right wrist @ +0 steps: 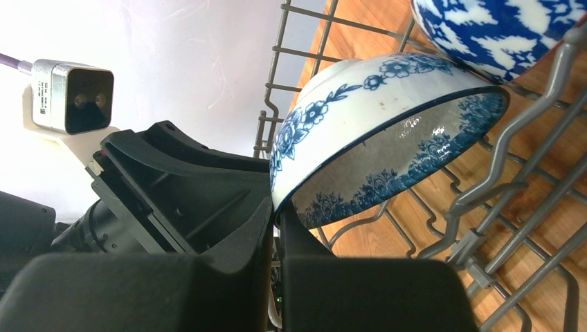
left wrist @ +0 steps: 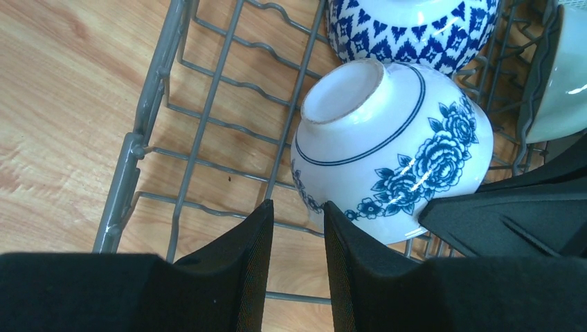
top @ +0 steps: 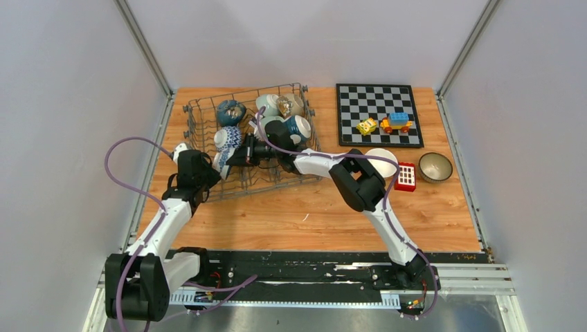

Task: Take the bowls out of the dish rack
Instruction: Pick up the bowl from the dish rack.

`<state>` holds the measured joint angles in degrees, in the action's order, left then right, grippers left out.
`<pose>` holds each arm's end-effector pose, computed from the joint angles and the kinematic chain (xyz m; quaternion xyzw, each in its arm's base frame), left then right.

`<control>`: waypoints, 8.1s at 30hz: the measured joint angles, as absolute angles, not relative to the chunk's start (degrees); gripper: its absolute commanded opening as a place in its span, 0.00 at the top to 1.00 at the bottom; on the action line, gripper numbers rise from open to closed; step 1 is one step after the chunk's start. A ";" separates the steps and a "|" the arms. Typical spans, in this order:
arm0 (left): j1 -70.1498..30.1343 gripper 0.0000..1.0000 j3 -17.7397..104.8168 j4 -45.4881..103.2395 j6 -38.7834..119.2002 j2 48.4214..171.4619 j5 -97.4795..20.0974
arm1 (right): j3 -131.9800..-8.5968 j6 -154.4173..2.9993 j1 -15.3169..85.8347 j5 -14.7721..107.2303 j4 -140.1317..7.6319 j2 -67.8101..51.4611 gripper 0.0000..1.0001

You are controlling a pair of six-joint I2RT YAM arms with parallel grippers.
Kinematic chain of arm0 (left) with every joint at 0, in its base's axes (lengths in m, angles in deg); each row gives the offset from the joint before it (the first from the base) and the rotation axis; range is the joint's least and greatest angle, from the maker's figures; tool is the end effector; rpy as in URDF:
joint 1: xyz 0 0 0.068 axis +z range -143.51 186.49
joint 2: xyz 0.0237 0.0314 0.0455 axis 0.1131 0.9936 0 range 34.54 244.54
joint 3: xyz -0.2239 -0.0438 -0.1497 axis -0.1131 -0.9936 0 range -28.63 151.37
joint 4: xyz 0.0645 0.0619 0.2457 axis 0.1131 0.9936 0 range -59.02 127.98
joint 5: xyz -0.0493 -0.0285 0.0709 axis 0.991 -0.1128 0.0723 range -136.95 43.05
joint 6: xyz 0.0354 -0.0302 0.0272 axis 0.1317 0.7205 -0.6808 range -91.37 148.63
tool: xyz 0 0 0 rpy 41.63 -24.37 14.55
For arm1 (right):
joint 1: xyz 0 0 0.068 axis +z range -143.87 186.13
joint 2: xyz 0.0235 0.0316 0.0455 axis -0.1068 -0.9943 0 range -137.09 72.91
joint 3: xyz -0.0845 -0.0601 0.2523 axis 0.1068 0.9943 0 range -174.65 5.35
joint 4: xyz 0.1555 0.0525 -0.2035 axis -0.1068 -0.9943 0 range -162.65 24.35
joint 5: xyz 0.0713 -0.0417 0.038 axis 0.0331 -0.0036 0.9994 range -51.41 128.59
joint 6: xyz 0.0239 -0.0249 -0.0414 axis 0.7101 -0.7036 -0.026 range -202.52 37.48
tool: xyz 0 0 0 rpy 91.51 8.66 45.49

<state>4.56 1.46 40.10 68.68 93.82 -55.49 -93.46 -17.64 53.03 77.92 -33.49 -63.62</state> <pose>0.2141 -0.0020 0.2057 -0.3237 0.8377 -0.0932 0.4298 0.3546 0.4120 0.1829 -0.1143 0.7241 0.6637 0.1485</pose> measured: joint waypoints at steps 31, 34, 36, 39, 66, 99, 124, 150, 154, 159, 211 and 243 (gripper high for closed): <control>4.56 0.60 6.48 52.10 70.87 80.71 -63.75 | -93.39 -9.73 54.86 81.96 -20.66 -64.52 1.00; 4.56 0.55 8.65 53.74 71.35 80.49 -64.56 | -93.50 -8.77 54.97 82.12 -19.44 -65.07 1.00; 4.56 0.52 10.13 54.40 71.92 80.49 -64.67 | -93.50 -8.44 55.02 82.14 -19.11 -65.33 1.00; 4.56 0.48 12.78 55.05 72.79 80.49 -64.12 | -93.50 -8.33 55.04 82.20 -18.91 -65.42 1.00; 4.56 0.10 28.10 61.57 65.36 82.22 -59.36 | -88.41 -7.67 55.28 86.27 -15.70 -58.64 1.00; -4.64 0.00 35.46 62.07 60.22 90.52 -38.85 | -64.00 -68.44 48.61 72.87 -78.34 -0.68 1.00; -15.51 0.00 21.61 59.32 66.74 84.93 -33.32 | -53.46 -72.11 52.35 65.13 -85.62 0.24 1.00; -23.07 0.00 8.91 52.72 70.67 83.66 -28.58 | -48.72 -90.86 76.57 31.71 -92.22 6.01 1.00; -23.66 0.00 7.40 50.57 72.11 85.21 -26.59 | -47.19 -94.60 81.55 25.94 -92.27 6.03 1.00; -24.38 0.00 7.42 48.19 72.33 85.17 -25.54 | -46.66 -99.91 88.61 18.73 -92.22 6.03 1.00; -46.74 0.45 44.75 81.06 30.43 116.23 -44.06 | -45.92 -114.97 102.62 12.65 -93.58 8.94 1.00; -47.31 1.00 45.61 80.17 30.56 117.60 -35.60 | -45.92 -115.34 102.99 14.18 -93.99 8.72 1.00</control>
<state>-47.31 45.61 80.17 30.56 117.60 -35.60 -45.92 -115.34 102.99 14.18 -93.99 8.72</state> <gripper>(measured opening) 0.027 0.018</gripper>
